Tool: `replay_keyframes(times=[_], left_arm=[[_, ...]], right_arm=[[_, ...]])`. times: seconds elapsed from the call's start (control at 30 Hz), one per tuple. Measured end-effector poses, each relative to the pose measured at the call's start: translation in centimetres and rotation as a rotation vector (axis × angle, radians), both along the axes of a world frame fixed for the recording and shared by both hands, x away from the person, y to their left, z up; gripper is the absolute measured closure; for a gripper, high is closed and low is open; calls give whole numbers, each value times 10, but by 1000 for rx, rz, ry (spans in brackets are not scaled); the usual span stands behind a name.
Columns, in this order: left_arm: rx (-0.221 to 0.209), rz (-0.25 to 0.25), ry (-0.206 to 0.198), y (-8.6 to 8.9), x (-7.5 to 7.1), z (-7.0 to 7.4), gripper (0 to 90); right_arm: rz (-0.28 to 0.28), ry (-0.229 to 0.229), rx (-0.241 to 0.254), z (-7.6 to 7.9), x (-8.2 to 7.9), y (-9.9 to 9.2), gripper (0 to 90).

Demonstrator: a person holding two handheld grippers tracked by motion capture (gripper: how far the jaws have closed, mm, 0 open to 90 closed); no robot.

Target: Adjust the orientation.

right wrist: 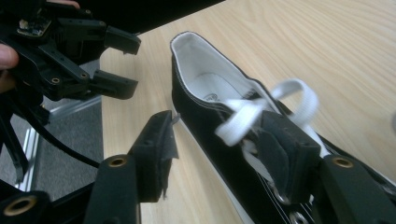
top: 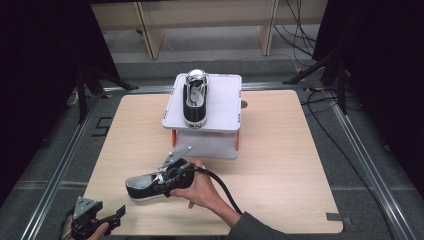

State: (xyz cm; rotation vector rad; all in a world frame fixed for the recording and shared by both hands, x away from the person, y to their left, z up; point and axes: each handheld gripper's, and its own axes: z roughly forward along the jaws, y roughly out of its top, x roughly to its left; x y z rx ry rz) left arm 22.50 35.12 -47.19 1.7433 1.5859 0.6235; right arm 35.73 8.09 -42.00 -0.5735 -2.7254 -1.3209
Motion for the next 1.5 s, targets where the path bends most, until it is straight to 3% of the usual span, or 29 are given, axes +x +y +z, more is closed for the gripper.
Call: replay_keyframes(times=[0.17, 0.37, 0.47, 0.57, 0.6, 0.73, 0.77, 0.83, 0.97, 1.07, 1.13, 1.17, 1.23, 1.27, 1.4, 1.47, 1.5], left_arm=[[4, -1, 1, 1, 0, 0, 165], [7, 6, -1, 3, 0, 0, 165], [7, 2, -4, 3, 0, 0, 165], [6, 6, -4, 3, 0, 0, 165], [6, 5, -3, 3, 0, 0, 165], [5, 4, -8, 3, 0, 0, 165], [2, 4, -12, 3, 0, 0, 165], [-4, 4, -19, 3, 0, -1, 165], [0, 8, -14, 4, 0, 1, 166], [-1, 11, -16, 4, 0, 1, 166], [2, 8, -14, 4, -1, 1, 166], [0, 12, -16, 4, -1, 1, 166], [3, 9, -14, 4, 0, 1, 166], [2, 10, -15, 3, 0, 1, 166], [-1, 12, -20, 2, 0, 1, 166], [-6, 28, -15, 1, -1, 1, 166], [2, 17, -14, 2, 0, 2, 166]], right_arm=[[15, -20, -11, 1, 2, 10, 487], [29, -46, 24, 10, 6, 20, 508], [53, -19, 20, 9, 7, 31, 517], [73, -14, -17, 1, 9, 45, 528], [82, -12, -56, -6, 9, 53, 557], [104, -6, -111, -15, 9, 59, 641], [121, -39, -158, -18, 9, 57, 738], [154, -54, -163, -18, 10, 52, 807], [186, -24, -150, -14, 6, 38, 839], [259, -13, -168, -9, -2, 23, 836], [351, -49, -179, -8, -9, 14, 821], [396, -41, -217, -7, -20, 3, 802], [425, -62, -214, -8, -22, -2, 799], [423, -34, -246, -4, -31, -15, 797], [469, -47, -249, 0, -35, -32, 800], [441, -66, -237, 9, -33, -51, 900], [412, -66, -255, 12, -32, -57, 900]])
